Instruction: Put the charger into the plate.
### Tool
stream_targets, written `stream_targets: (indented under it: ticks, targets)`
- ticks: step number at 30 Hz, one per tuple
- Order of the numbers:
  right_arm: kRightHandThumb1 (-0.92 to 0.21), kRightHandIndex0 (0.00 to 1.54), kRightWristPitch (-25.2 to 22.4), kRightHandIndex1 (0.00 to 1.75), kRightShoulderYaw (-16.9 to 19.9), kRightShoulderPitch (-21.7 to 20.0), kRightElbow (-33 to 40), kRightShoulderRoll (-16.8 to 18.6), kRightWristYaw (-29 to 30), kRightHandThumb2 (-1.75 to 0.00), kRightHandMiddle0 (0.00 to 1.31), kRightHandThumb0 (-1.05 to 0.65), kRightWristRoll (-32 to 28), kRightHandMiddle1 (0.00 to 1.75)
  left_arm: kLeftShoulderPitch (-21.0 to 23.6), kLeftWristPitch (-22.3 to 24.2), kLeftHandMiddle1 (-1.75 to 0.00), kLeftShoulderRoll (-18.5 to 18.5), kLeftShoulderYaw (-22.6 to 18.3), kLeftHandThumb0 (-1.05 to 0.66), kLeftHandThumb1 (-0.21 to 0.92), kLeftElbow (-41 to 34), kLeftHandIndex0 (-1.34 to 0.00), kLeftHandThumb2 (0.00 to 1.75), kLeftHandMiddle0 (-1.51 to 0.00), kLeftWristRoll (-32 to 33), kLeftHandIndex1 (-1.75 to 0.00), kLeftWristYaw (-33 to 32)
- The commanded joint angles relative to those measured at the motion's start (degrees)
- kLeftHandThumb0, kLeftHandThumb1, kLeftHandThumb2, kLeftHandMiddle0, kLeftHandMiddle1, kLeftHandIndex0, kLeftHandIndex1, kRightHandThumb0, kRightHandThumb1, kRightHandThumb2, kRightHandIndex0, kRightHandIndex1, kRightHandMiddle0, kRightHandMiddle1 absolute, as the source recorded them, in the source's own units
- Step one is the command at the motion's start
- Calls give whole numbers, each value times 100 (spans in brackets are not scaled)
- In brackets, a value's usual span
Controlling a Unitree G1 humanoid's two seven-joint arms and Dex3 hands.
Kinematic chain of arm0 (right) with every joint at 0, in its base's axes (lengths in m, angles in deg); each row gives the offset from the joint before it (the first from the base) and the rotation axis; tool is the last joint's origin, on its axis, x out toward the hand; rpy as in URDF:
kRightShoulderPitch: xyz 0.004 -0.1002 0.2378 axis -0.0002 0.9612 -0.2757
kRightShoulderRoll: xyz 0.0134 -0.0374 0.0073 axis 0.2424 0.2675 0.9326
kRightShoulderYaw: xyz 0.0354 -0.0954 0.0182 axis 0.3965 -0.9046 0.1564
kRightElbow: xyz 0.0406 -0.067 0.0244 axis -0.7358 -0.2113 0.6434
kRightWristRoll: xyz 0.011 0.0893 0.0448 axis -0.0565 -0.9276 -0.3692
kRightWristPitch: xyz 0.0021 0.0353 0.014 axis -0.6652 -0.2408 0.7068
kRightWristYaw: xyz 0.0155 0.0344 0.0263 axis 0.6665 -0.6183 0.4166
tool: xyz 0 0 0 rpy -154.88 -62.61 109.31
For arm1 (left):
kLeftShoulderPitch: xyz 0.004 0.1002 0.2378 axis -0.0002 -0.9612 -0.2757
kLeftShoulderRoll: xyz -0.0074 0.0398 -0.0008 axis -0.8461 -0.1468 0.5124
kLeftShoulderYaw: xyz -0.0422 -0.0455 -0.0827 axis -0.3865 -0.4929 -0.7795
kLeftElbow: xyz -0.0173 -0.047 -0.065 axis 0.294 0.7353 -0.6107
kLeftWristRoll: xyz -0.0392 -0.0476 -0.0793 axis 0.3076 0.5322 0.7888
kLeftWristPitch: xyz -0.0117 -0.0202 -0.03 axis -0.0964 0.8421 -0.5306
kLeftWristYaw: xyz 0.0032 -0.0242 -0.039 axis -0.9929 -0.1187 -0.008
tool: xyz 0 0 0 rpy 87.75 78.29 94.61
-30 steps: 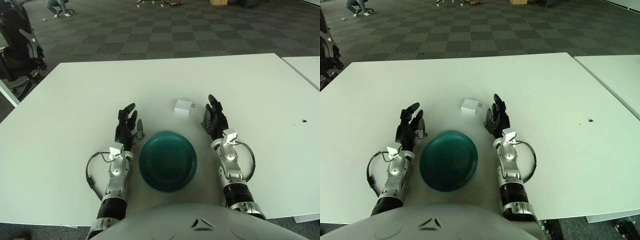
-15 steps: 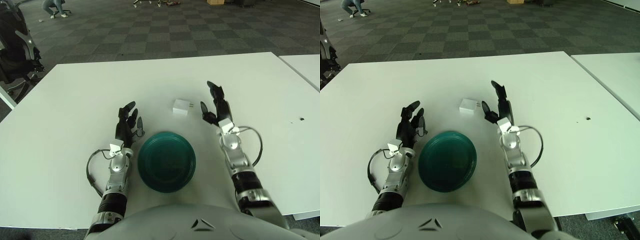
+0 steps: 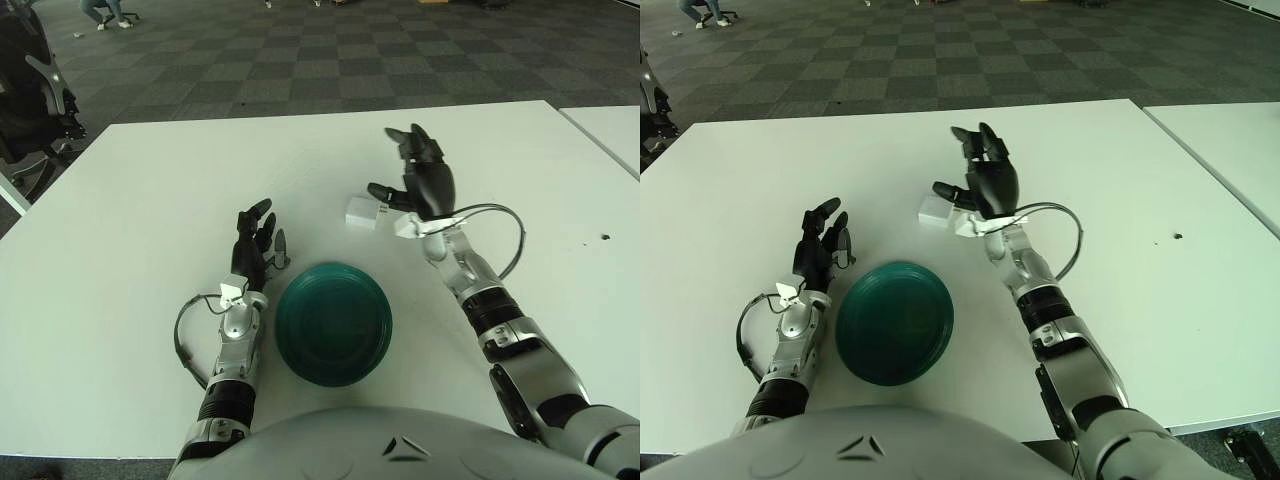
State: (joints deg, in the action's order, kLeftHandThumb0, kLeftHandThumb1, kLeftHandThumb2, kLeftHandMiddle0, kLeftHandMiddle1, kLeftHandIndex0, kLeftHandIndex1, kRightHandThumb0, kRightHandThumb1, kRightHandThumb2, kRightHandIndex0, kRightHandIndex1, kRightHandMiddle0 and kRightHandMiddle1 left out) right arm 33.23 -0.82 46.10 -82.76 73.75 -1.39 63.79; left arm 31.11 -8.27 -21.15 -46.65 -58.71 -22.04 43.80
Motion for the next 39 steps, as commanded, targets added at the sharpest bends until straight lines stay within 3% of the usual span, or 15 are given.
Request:
stream_targets:
  ticks: [1, 8, 18, 33, 39]
  targets:
    - [-92, 20, -327, 1, -368, -590, -433, 195, 24, -72, 0, -88, 237, 78, -400, 180, -3, 156, -13, -74, 92, 751, 0, 83, -44, 99, -101, -42]
    - [-92, 19, -550, 0, -701, -1077, -830, 354, -208, -81, 0, -90, 162, 73, -294, 43, -3, 117, -13, -72, 92, 941, 0, 85, -44, 48, -98, -37]
    - [-92, 18, -993, 0, -1085, -1321, -867, 380, -1210, -87, 0, -89, 141, 65, -195, -55, -2, 68, -37, -71, 92, 1140, 0, 88, -43, 25, -93, -33]
    - [-92, 16, -1157, 0, -1361, -2045, -2921, 1054, -1464, -84, 0, -89, -239, 54, -45, -162, -2, 127, -148, -69, 92, 1405, 0, 86, -44, 187, -95, 93]
    - [-92, 15, -1133, 0, -1352, -2220, -3506, 1094, -1518, -83, 0, -90, -450, 52, -37, -258, -3, 138, -156, -68, 92, 1446, 0, 85, -45, 138, -96, 57]
